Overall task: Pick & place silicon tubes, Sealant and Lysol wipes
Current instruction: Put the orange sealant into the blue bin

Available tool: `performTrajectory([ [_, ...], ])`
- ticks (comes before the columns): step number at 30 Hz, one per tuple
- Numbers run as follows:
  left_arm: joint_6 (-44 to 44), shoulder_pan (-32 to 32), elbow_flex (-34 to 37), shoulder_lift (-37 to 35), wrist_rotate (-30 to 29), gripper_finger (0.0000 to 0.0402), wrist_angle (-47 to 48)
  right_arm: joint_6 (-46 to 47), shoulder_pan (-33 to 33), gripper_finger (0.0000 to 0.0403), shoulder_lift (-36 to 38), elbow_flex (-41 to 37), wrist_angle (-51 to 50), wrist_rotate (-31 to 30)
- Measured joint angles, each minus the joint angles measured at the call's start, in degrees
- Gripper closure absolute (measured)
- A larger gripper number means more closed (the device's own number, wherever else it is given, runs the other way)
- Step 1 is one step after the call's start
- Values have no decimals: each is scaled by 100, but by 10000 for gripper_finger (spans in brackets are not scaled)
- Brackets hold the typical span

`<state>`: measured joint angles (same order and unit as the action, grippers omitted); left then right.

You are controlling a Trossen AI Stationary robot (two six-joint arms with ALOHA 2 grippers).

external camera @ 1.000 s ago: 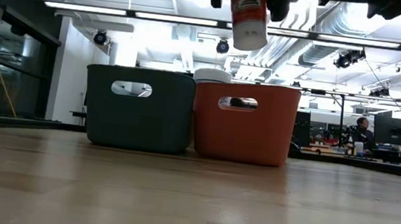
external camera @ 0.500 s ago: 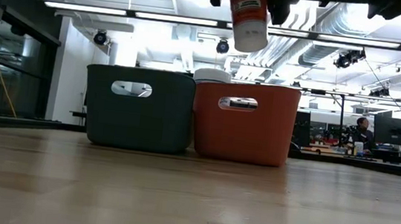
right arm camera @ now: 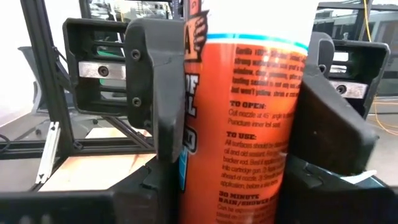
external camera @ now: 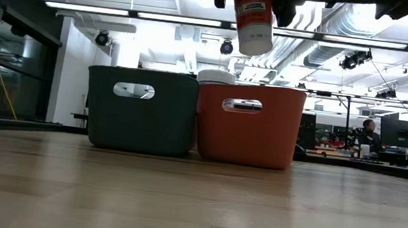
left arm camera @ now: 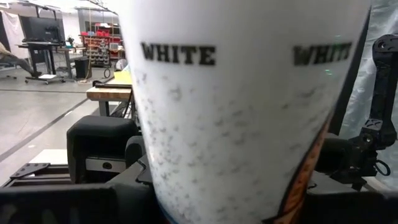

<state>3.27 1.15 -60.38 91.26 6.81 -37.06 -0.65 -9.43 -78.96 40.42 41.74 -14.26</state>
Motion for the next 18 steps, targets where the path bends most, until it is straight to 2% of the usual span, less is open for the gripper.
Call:
performTrajectory([
  [1, 2, -2, 0, 2, 23, 239, 0, 5, 0, 225, 0, 0, -8, -53],
  [6, -7, -4, 7, 15, 16, 240, 55, 41, -11, 104, -2, 2, -124, -110],
  [8, -7, -7, 7, 15, 2, 240, 52, 61, -6, 76, -2, 3, -182, -213],
  [11, -2, 0, 13, 18, 32, 240, 122, 142, 2, 58, 0, 6, -329, -400],
  [18, -166, -7, 17, 20, -108, 241, 349, 227, 0, 58, 207, 22, -1103, -885],
])
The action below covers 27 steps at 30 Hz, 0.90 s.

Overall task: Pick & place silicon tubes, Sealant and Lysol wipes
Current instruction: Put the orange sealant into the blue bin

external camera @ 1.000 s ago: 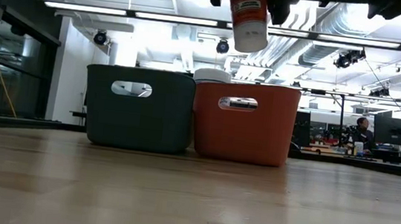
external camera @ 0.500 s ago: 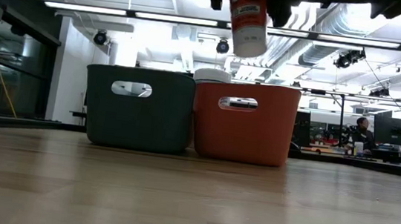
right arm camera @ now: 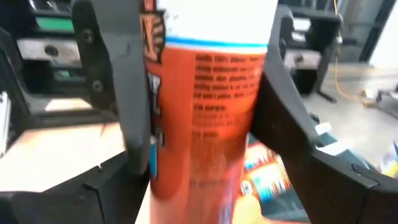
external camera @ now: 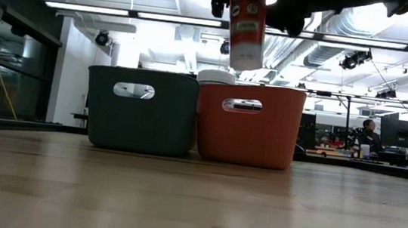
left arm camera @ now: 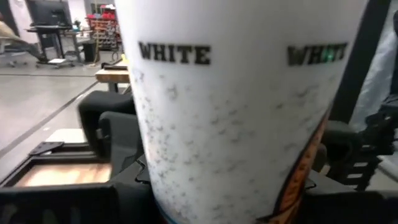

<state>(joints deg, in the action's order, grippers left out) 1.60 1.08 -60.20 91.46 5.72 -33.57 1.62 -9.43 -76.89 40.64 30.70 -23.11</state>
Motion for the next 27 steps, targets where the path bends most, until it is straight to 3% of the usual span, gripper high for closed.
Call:
performTrajectory([
  [7, -319, -2, -2, -316, -287, 241, 438, 599, -4, 57, 750, -2, -1834, -162],
  [11, -478, 11, -13, -673, -716, 241, 1087, 1368, -19, 59, 1241, -11, -3306, -657],
  [15, -437, 4, -17, -1082, -1556, 241, 2021, 2554, -80, 57, 1597, -11, -4610, -1191],
  [19, -97, -70, -16, -1579, -2482, 241, 2990, 3658, -106, 60, 1741, -15, -5545, -1325],
  [23, 828, -476, -17, -2117, -2523, 241, 3870, 4414, -111, 60, 1728, -21, -6060, -1298],
  [27, 1740, -1156, -36, -2443, -2103, 241, 4355, 4723, -139, 58, 1635, -28, -6135, -1260],
])
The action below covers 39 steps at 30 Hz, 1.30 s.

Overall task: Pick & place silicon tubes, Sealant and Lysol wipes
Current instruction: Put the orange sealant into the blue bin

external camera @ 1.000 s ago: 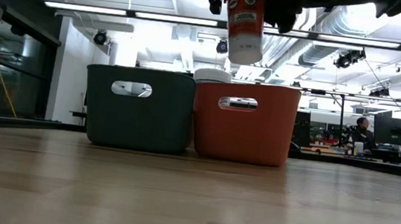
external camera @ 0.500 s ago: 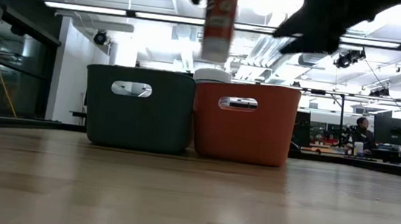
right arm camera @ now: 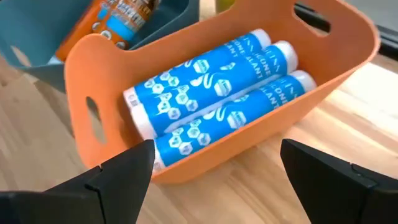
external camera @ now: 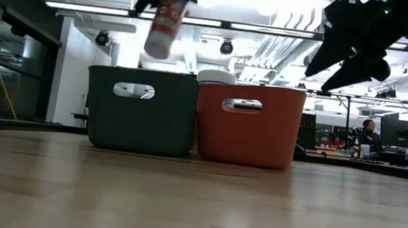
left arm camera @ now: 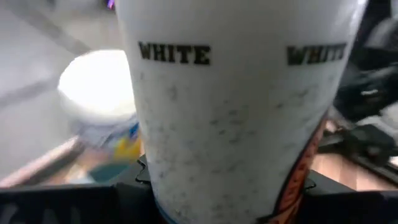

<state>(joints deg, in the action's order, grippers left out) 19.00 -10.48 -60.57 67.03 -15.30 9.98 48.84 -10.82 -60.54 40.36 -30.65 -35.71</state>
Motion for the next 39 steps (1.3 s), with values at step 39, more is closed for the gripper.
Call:
performTrajectory([
  [39, 2696, -859, -517, 1636, -1643, 241, 2602, 681, -1222, 61, -257, 4, 1, -659],
])
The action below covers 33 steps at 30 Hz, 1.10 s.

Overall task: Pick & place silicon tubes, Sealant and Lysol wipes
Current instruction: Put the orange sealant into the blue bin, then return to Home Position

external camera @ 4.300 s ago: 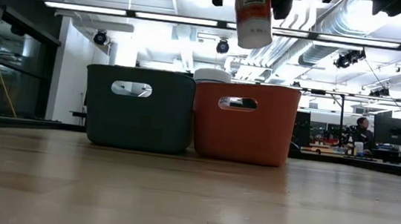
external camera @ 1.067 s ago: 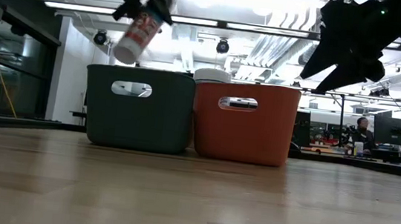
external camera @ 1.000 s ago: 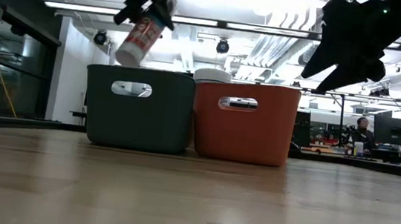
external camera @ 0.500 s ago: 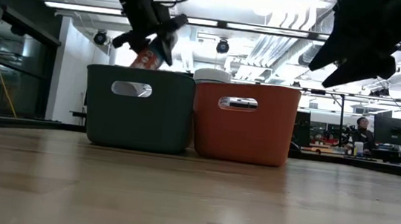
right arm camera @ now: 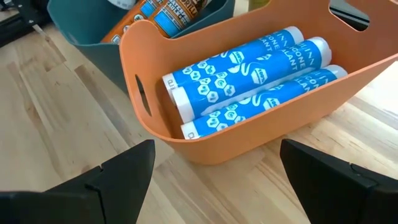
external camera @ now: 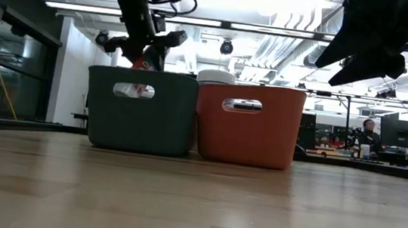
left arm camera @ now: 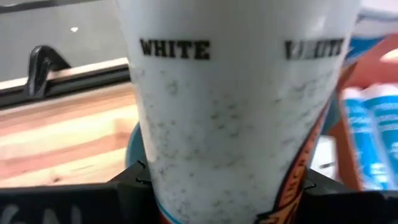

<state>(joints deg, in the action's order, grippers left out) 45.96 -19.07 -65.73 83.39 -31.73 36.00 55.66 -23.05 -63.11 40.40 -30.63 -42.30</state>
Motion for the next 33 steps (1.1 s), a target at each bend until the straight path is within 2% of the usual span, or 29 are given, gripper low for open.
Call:
performTrajectory([
  [19, 448, 186, 0, 651, 472, 236, 275, -8, 0, 61, 0, 2, 4, -2],
  [26, 521, 183, 0, 645, 549, 95, 334, -9, 0, 61, 0, 2, 2, 44],
  [29, 498, 183, -2, 641, 604, 70, 322, -11, 0, 60, 0, 2, 3, 45],
  [33, 208, 183, -4, 638, 664, 69, 305, -11, 0, 60, 0, 2, 4, 45],
])
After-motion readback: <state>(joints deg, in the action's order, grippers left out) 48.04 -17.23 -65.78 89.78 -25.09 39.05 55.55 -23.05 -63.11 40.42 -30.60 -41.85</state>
